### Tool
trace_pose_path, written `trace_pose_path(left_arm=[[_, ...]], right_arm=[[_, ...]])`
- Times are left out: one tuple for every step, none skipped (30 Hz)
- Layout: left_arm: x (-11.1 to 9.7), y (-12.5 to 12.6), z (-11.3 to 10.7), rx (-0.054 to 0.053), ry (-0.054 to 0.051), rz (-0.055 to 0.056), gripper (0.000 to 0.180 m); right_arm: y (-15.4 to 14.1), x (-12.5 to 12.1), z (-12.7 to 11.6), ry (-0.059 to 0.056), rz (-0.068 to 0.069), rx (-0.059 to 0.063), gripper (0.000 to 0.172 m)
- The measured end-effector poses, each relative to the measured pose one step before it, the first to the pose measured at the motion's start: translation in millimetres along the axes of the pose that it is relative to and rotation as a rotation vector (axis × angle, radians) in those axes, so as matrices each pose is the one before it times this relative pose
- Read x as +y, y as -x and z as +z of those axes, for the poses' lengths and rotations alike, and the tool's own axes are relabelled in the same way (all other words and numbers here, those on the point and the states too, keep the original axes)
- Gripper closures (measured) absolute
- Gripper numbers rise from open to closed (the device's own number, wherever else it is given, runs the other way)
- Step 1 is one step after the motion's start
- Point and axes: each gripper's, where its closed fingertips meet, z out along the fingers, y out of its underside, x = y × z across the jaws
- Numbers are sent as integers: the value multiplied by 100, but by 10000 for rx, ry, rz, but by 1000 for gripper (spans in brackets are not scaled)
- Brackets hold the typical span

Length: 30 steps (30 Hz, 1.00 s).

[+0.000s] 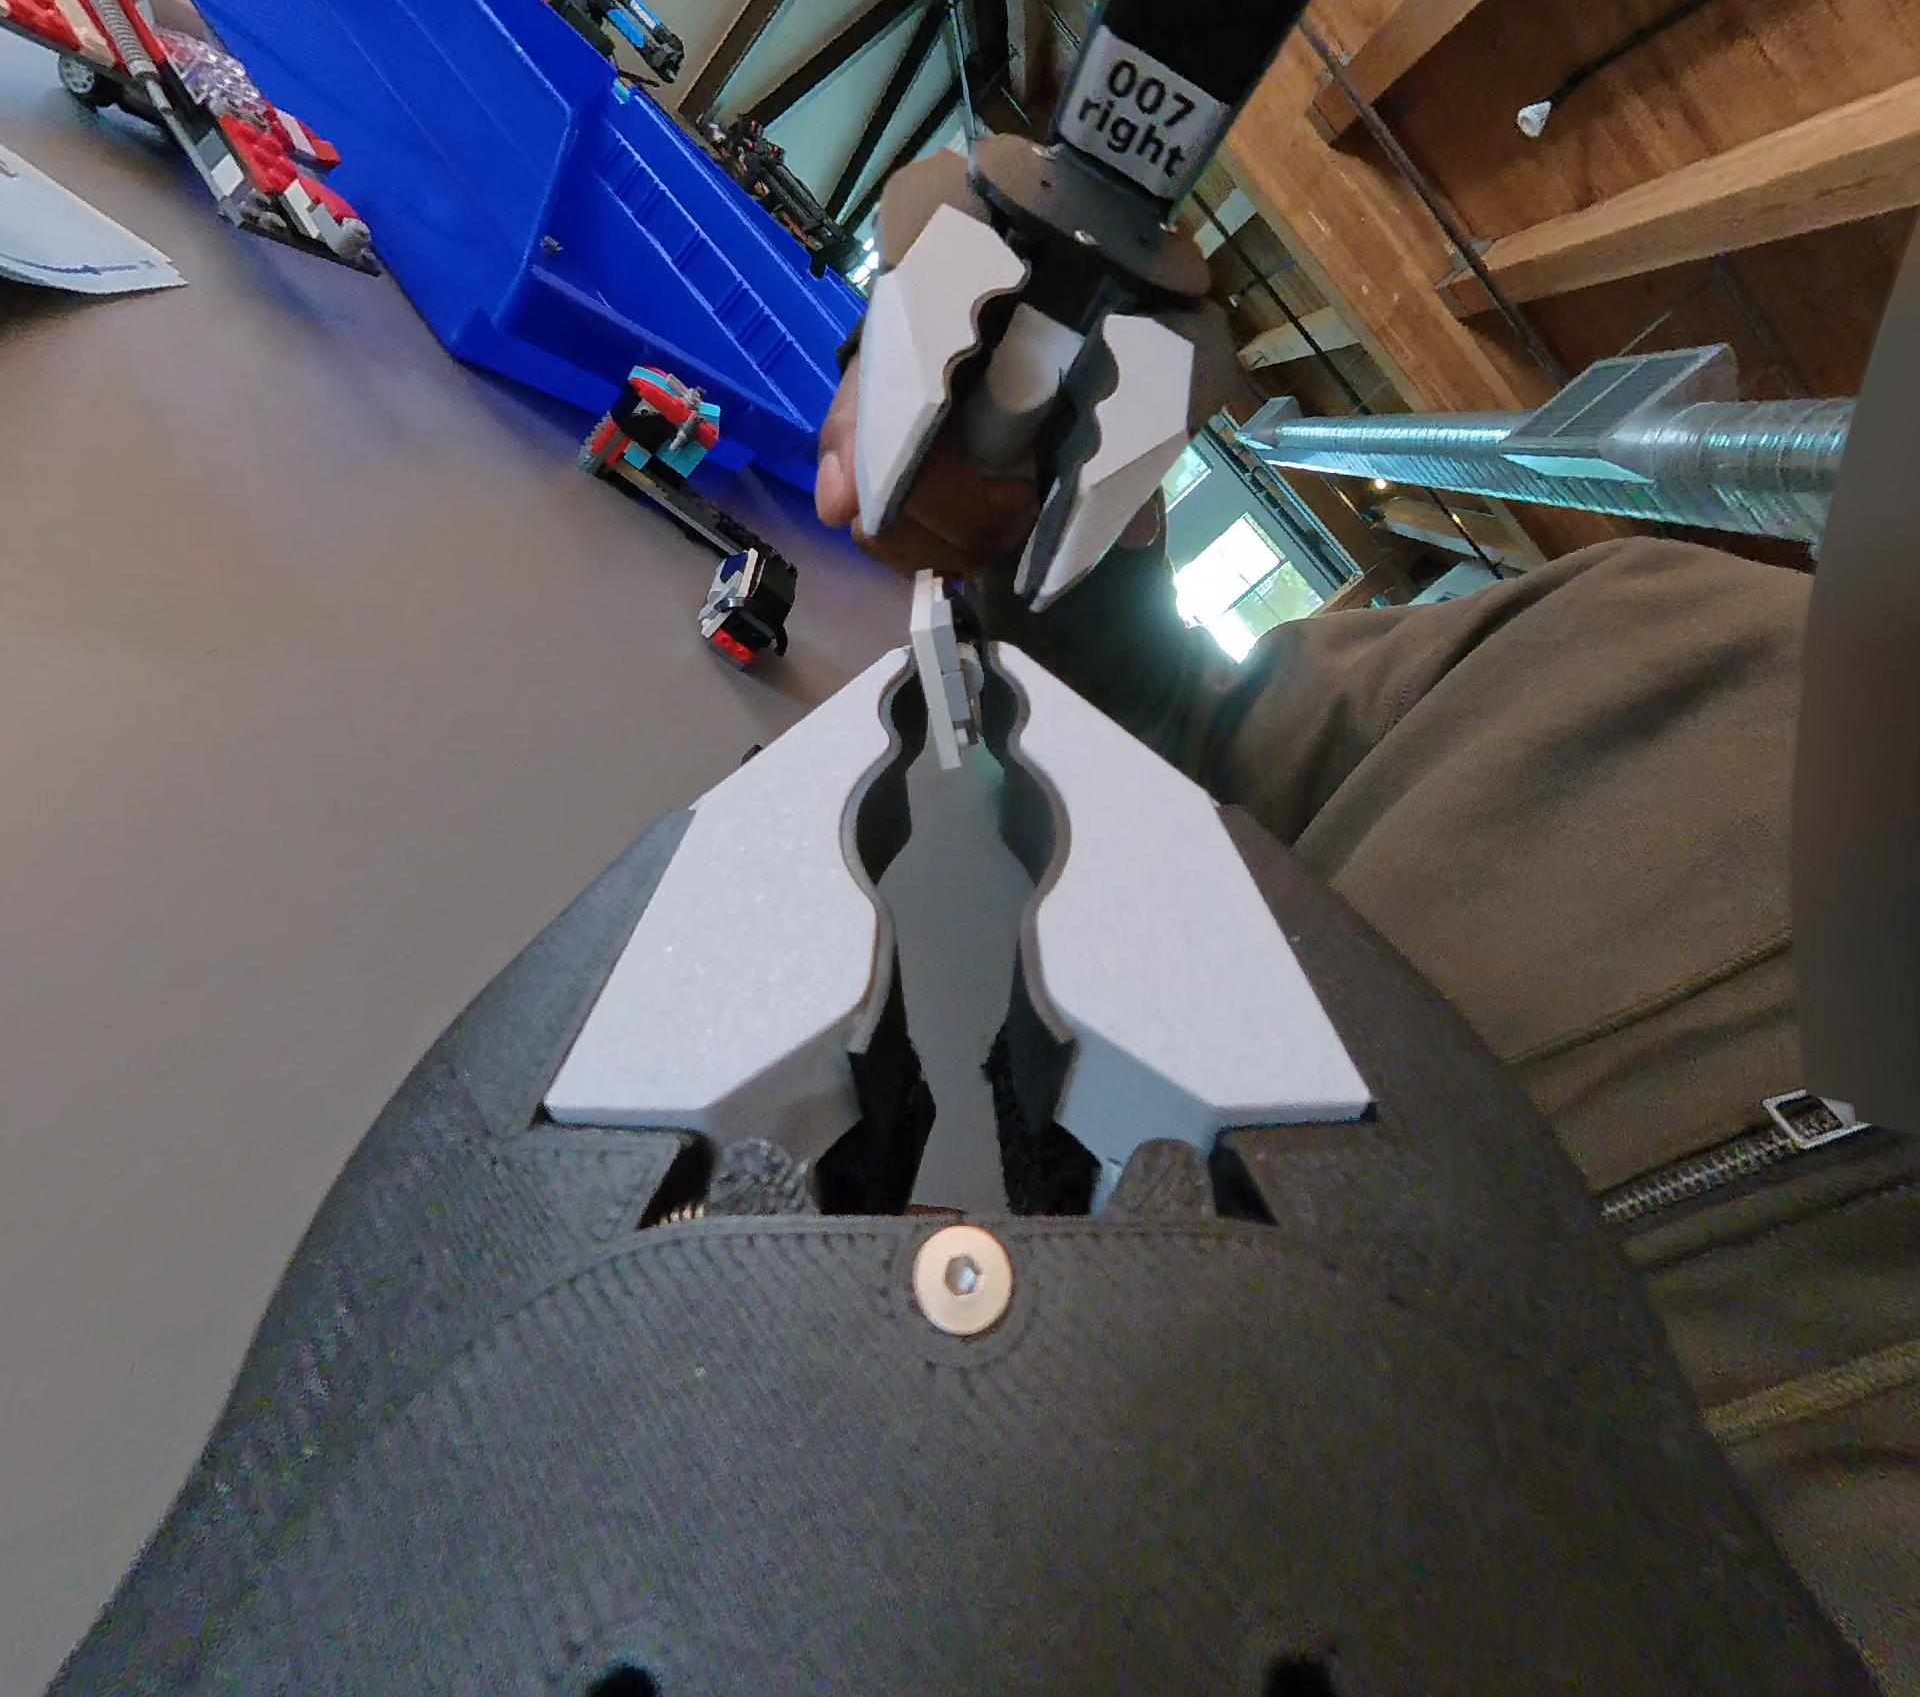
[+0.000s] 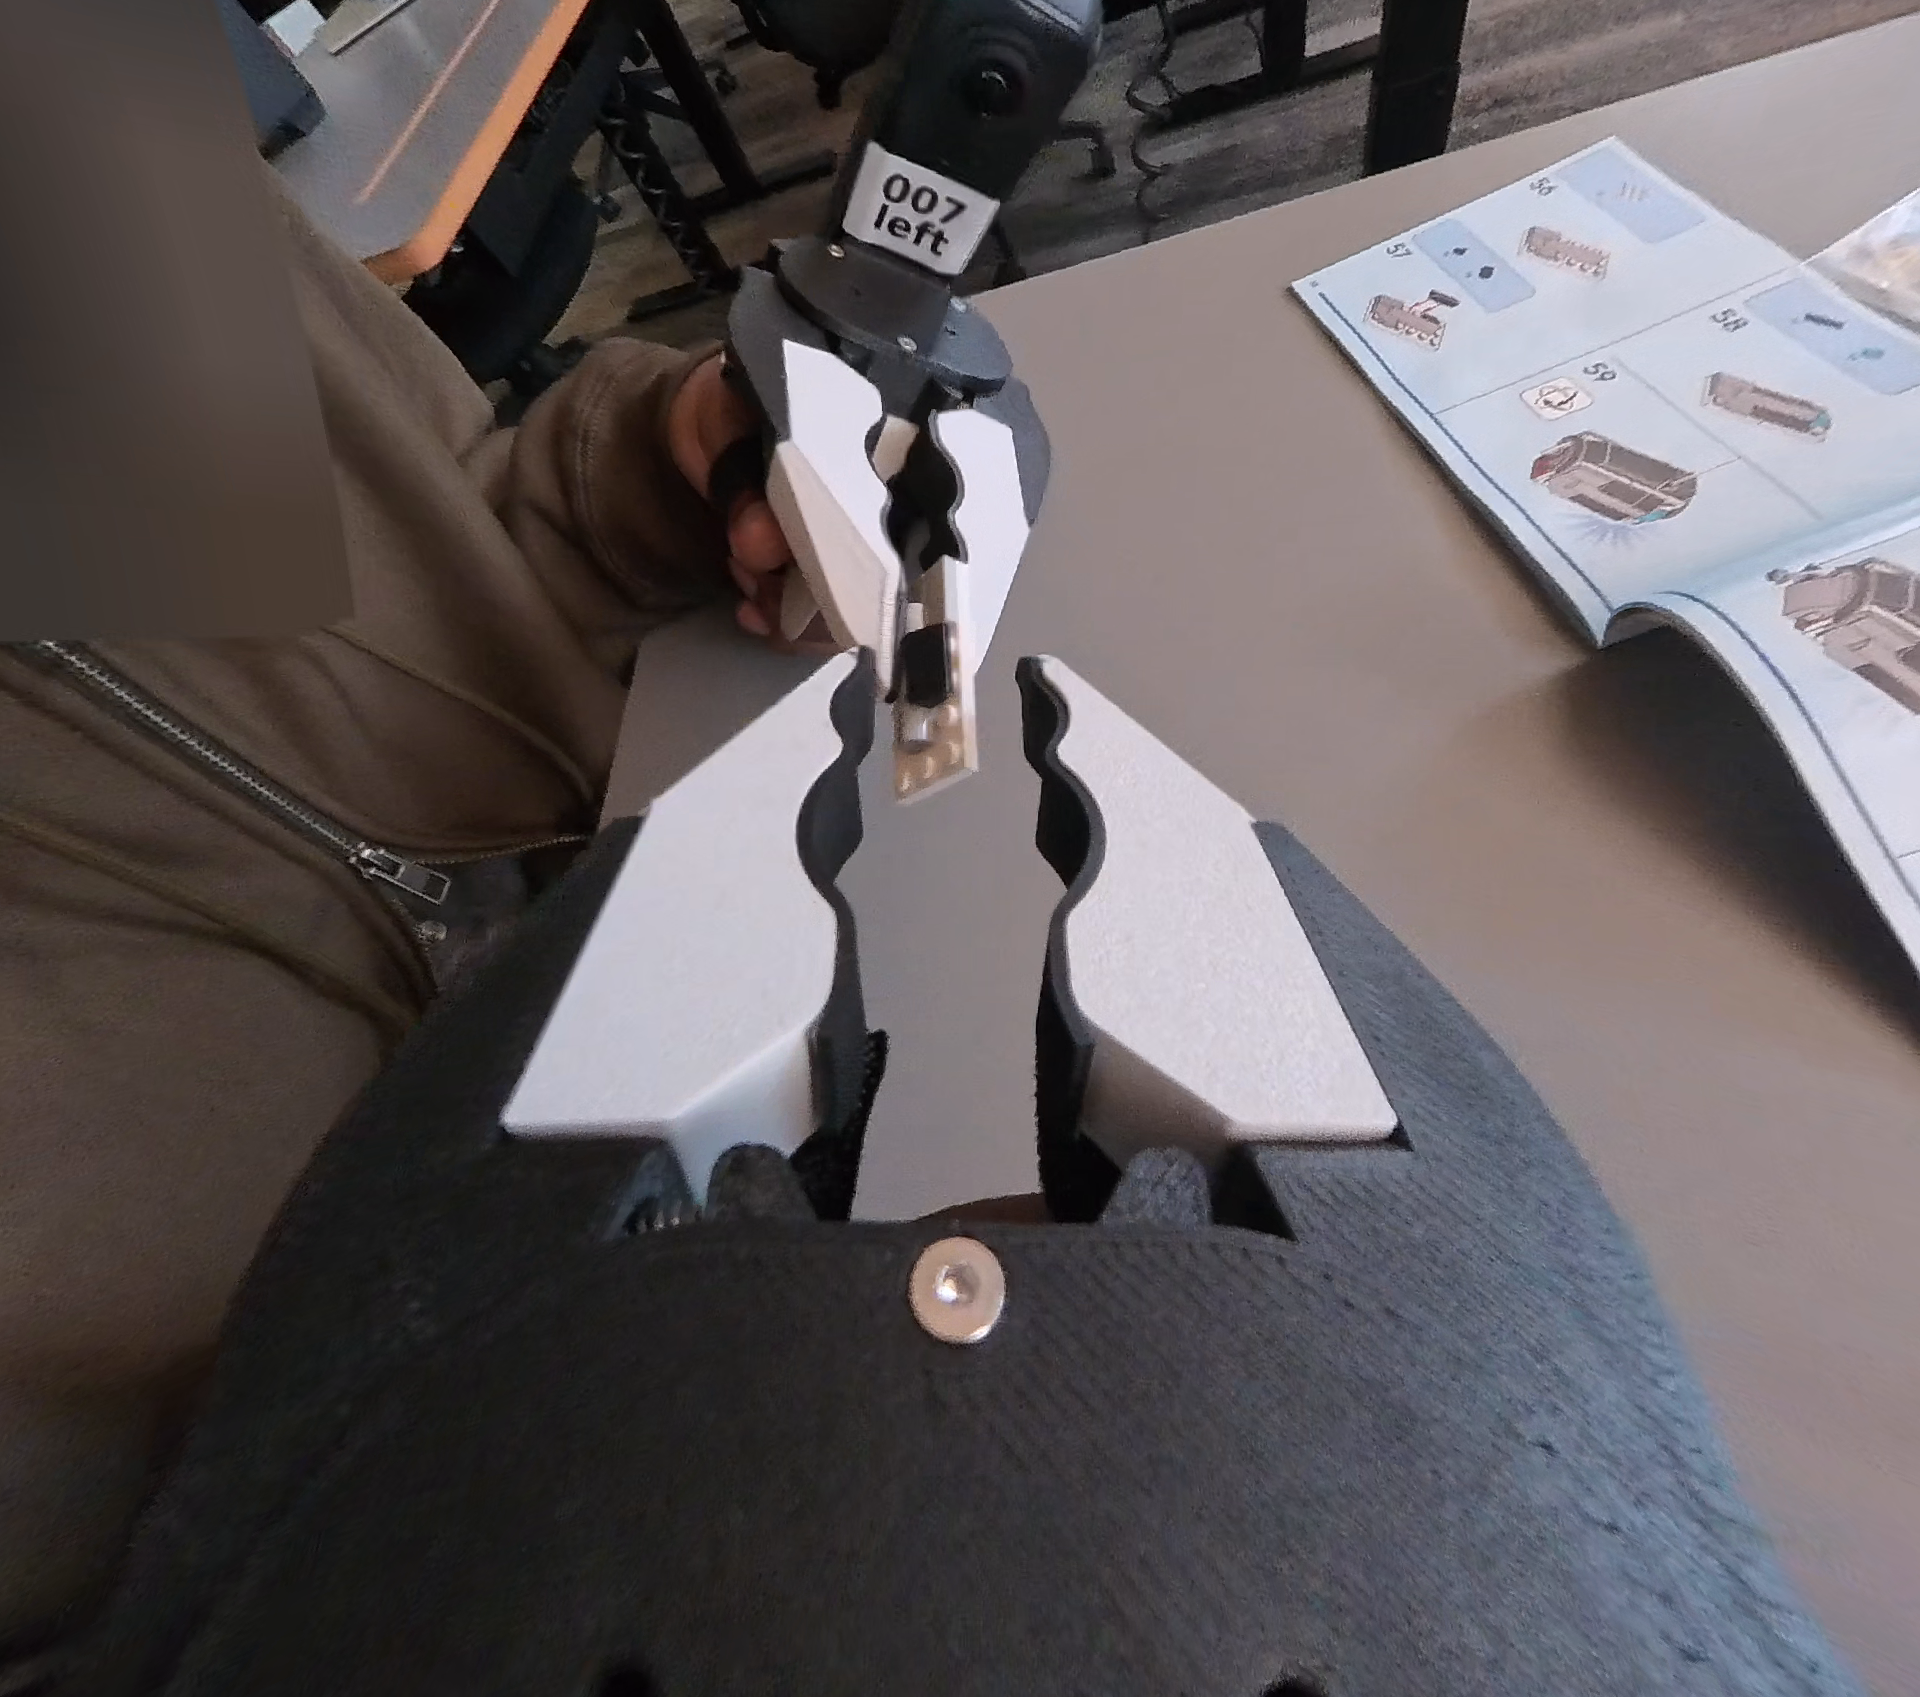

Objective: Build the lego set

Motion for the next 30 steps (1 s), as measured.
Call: trace_pose_path(left_arm=[[73, -150, 50, 27, 52, 149, 171], [63, -177, 72, 37, 50, 163, 170], [49, -191, 58, 37, 39, 176, 170], [25, -154, 46, 17, 33, 176, 170], [17, -107, 26, 0, 26, 157, 170], [15, -80, 20, -2, 25, 131, 170], [20, -89, 15, 5, 23, 103, 170], [8, -71, 27, 4, 16, 79, 170], [-12, -80, 6, 10, 3, 84, 170], [13, -67, 18, 16, 13, 64, 170], [7, -73, 6, 18, 11, 53, 170], [19, -68, 27, 22, 19, 44, 170], [38, -93, 24, 31, 23, 51, 170], [36, -99, 37, 34, 26, 61, 170], [19, -102, 39, 31, 26, 66, 170], [25, -96, 31, 28, 23, 65, 170], [13, -87, 18, 29, 15, 58, 170], [8, -73, 24, 25, 11, 46, 170], [21, -50, 24, 19, 15, 33, 170], [25, -37, 22, 7, 18, 29, 170], [28, -27, 13, 1, 19, 38, 170], [29, -29, 24, 3, 23, 49, 170], [35, -30, 17, -7, 29, 53, 170], [13, -24, 13, -7, 16, 57, 170], [-19, -38, 3, 0, 0, 63, 170], [-28, -44, -19, 3, 0, 68, 170], [7, -55, -4, 6, 10, 76, 170], [14, -48, -5, -1, 19, 89, 170], [6, -47, -5, -7, 15, 103, 170], [11, -66, -13, 2, 21, 119, 170]], right_arm=[[70, 45, 52, -1, 80, -95, 143], [135, 28, 36, -7, 61, -118, 143], [176, 44, 38, 12, 57, -131, 143], [206, 26, 31, 10, 26, -119, 143], [184, -16, 33, -7, 5, -92, 143], [161, -31, 19, -12, 15, -81, 144], [143, -43, 18, -23, 13, -72, 144], [104, -38, -6, -21, 12, -60, 144], [61, -36, -13, -21, 25, -43, 145], [39, -33, -28, -27, 30, -44, 146], [32, -32, -36, -27, 28, -42, 146], [1, -30, -37, -22, 30, -25, 147], [-15, -26, -39, -27, 21, -6, 148], [18, -40, -27, -23, 8, -15, 149], [46, -16, -24, -6, 6, -25, 151], [84, 24, 3, 13, -2, -43, 151], [81, 56, 26, 33, -2, -43, 151], [69, 53, 35, 33, -3, -33, 152], [72, 43, 41, 21, 0, -45, 152], [72, 16, 31, 9, 10, -49, 153], [71, 19, 37, 8, 0, -44, 154], [76, 36, 13, 17, -6, -40, 155], [71, 25, 11, 19, -2, -37, 155], [87, 9, 10, 10, -12, -46, 156], [128, -3, 9, 0, -20, -64, 157], [128, -10, 20, -3, -8, -72, 159], [143, -8, 35, 1, -6, -77, 160], [116, -10, 37, 0, -28, -52, 161], [79, 0, 25, 2, -33, -24, 162], [80, -18, 9, 7, -30, -32, 162]])
